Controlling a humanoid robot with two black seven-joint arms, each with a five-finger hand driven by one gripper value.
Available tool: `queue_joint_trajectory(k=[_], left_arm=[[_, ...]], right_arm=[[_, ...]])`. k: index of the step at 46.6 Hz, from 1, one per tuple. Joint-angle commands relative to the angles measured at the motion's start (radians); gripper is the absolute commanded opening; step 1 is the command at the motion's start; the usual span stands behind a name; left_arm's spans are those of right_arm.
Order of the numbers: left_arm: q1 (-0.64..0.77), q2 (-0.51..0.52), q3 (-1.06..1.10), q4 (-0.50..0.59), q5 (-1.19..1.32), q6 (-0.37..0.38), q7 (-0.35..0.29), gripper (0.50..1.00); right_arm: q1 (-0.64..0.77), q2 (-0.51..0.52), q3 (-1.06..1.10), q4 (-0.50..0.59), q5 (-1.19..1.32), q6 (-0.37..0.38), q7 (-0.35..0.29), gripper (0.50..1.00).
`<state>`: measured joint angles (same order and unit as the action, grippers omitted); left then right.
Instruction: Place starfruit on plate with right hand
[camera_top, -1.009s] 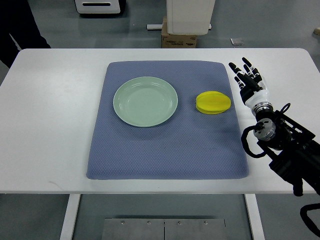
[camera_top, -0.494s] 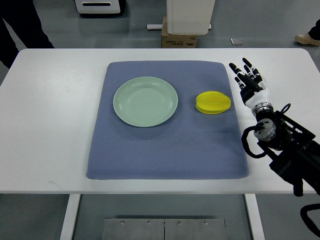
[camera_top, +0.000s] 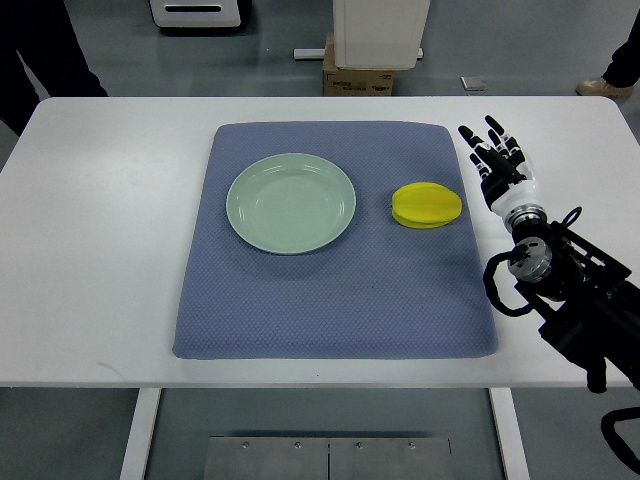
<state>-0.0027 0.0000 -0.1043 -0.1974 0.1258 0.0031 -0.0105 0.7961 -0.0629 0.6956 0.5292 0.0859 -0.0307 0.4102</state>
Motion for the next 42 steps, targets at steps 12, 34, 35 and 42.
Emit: queue_joint_trajectory(k=[12,34,35,42], left_arm=[[-0.002,0.0,0.0,-0.001,0.0,0.0,0.0,1.0],[-0.002,0.0,0.0,-0.001,0.0,0.0,0.0,1.0],[-0.002,0.0,0.0,-0.001,0.0,0.0,0.0,1.0],[-0.002,0.0,0.002,-0.001,0.0,0.0,0.0,1.0]], right_arm=[[0.0,0.0,0.001,-0.001,0.0,0.0,-0.001,1.0],[0.0,0.002,0.007,-0.006,0.003,0.0,-0.002,1.0],[0.002,0.0,0.007,-0.006,0.003,0.0,-0.002,1.0],[0.0,0.0,0.008,-0.006,0.003,0.0,-0.002,1.0]])
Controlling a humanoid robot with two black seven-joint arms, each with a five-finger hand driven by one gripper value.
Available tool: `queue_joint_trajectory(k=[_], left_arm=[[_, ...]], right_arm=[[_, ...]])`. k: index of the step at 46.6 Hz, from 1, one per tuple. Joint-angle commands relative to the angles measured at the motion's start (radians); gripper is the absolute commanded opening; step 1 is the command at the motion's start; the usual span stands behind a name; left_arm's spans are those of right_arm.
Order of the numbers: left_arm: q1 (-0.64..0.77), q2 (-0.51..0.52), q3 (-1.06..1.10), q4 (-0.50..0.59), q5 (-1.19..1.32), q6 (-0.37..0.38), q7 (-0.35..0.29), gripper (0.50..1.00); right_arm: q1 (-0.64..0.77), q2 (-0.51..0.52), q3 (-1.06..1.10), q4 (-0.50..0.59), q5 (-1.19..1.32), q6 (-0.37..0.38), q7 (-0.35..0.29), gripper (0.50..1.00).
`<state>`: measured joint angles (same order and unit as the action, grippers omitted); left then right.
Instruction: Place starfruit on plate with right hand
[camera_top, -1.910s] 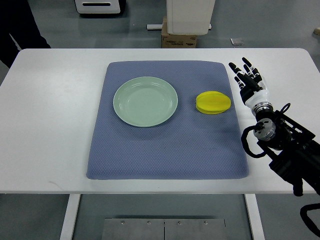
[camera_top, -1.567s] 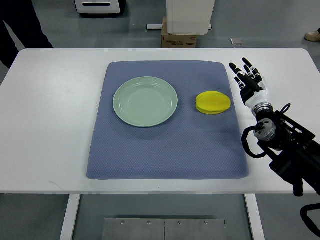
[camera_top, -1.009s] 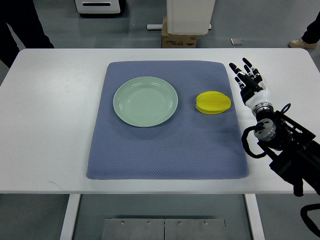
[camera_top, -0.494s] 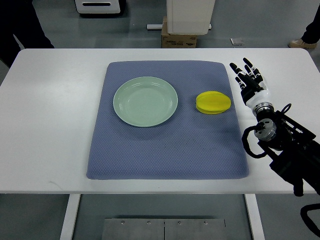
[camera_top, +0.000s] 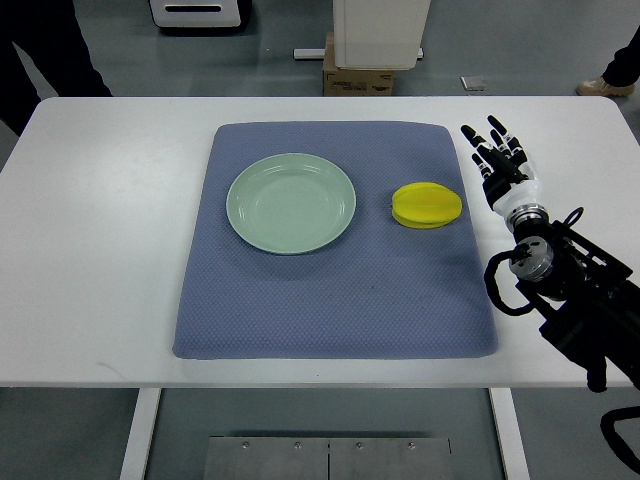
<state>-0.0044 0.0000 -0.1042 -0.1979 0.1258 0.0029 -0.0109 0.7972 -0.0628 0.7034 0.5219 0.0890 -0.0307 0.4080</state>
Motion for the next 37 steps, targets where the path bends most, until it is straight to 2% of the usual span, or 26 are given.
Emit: queue_joint_trajectory(k=[1,37], left_arm=[[0.0,0.0,0.0,0.0,0.0,0.0,0.0,1.0],[0.0,0.0,0.0,0.0,0.0,0.0,0.0,1.0]], right_arm=[[0.0,0.0,0.001,0.001,0.0,0.0,0.0,1.0],[-0.009,-0.017,-0.012,-0.034,-0.006,-0.002,0.012,1.0]])
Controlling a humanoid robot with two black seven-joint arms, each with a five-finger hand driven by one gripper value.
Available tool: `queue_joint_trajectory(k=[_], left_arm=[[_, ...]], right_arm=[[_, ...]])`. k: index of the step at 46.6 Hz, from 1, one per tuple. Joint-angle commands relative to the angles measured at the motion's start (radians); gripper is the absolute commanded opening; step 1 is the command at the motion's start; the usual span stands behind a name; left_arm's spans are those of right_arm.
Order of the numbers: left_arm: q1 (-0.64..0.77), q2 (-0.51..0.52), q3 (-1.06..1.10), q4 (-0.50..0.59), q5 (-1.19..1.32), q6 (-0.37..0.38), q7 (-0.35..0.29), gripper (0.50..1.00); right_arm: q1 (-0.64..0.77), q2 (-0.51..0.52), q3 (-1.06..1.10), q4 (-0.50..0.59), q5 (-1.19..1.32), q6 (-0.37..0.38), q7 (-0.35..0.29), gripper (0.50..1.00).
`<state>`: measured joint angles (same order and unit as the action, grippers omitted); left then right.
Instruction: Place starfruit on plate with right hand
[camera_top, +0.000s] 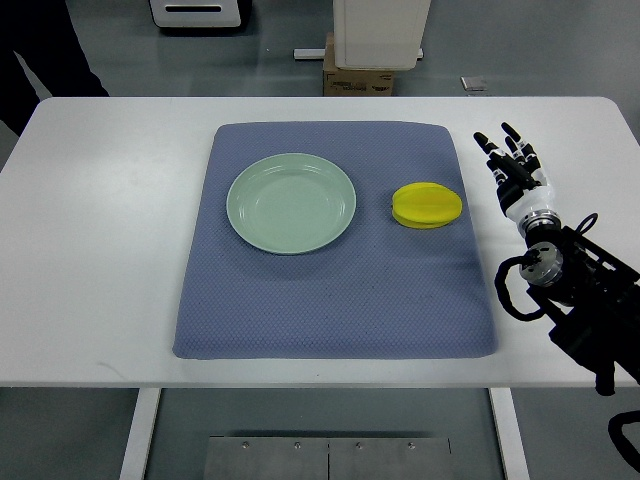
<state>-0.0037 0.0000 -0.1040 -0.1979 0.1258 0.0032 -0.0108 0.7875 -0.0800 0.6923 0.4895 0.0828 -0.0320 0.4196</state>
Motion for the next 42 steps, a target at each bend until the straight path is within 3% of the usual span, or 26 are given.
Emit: queue_joint_trajectory(k=[1,26,42], left_arm=[[-0.001,0.0,0.001,0.0,0.0,0.0,0.0,1.0],[0.001,0.0,0.0,0.0,0.0,0.0,0.0,1.0],[0.001,0.0,0.0,0.0,0.0,0.0,0.0,1.0]], right_arm=[[0.001,0.0,0.0,-0.002,0.0,0.0,0.001,1.0],[0.03,-0.006,-0.05,0.027,-0.041,-0.009,0.034,1.0],[0.036,-0.047,-0.08,0.161,-0.129,-0.032,0.036,1.0]])
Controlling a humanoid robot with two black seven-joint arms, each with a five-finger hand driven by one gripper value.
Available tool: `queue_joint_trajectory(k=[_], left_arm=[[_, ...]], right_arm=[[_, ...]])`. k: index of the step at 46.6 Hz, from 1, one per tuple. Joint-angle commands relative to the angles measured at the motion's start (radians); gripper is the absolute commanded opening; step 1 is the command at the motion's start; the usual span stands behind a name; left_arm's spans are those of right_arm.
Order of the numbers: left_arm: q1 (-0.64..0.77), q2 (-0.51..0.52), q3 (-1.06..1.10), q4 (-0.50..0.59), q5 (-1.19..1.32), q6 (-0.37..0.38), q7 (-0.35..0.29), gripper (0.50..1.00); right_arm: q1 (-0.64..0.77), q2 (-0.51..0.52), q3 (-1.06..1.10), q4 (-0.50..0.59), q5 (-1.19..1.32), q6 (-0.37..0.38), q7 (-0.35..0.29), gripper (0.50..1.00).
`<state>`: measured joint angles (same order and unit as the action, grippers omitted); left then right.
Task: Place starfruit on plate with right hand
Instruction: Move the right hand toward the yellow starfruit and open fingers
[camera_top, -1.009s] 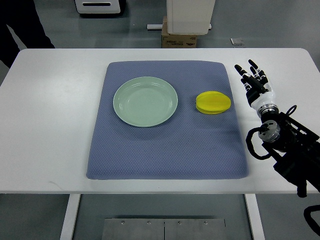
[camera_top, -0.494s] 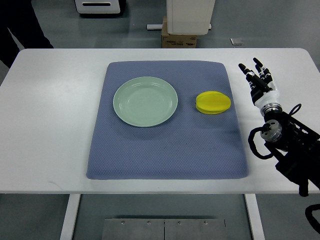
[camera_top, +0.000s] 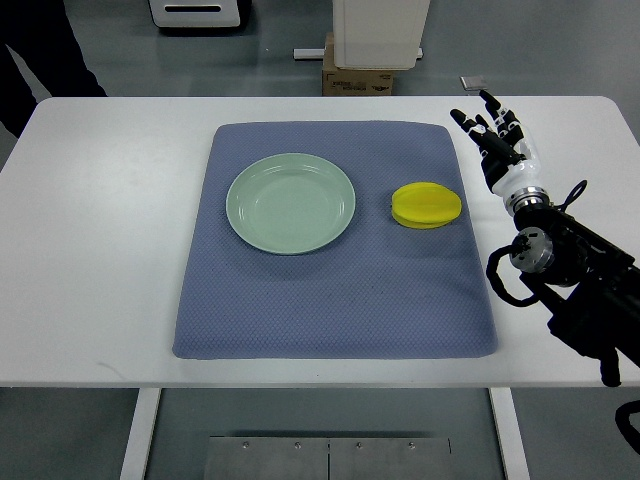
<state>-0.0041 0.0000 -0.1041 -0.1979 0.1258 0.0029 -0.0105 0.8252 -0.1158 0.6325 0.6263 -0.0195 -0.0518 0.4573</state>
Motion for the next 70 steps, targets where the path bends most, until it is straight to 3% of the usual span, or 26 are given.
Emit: queue_joint_trajectory(k=[1,8,23,39,57,70], left_arm=[[0.0,0.0,0.0,0.0,0.0,0.0,0.0,1.0],[0.0,0.0,0.001,0.0,0.0,0.0,0.0,1.0],[0.001,0.0,0.0,0.0,0.0,0.0,0.0,1.0],[0.0,0.0,0.0,0.0,0.0,0.0,0.0,1.0],[0.0,0.0,0.0,0.0,0.0,0.0,0.0,1.0],[0.0,0.0,0.0,0.0,0.0,0.0,0.0,1.0]], right_arm=[[0.0,-0.018,-0.031,0.033,-0.037,-0.02,-0.003,1.0],[0.0,-0.07,-0.088,0.124,-0.077,-0.066,0.0,1.0],[0.009,-0.168,-0.181,0.217,-0.224,-0.068,0.004,1.0],[0.009,-0.269,-0.295,0.329,-0.336,-0.072,0.05,1.0],[0.022,-0.331,-0.458,0.386,-0.485,-0.184,0.081,1.0],[0.104,-0.323,-0.668,0.386,-0.536,-0.329,0.109,1.0]])
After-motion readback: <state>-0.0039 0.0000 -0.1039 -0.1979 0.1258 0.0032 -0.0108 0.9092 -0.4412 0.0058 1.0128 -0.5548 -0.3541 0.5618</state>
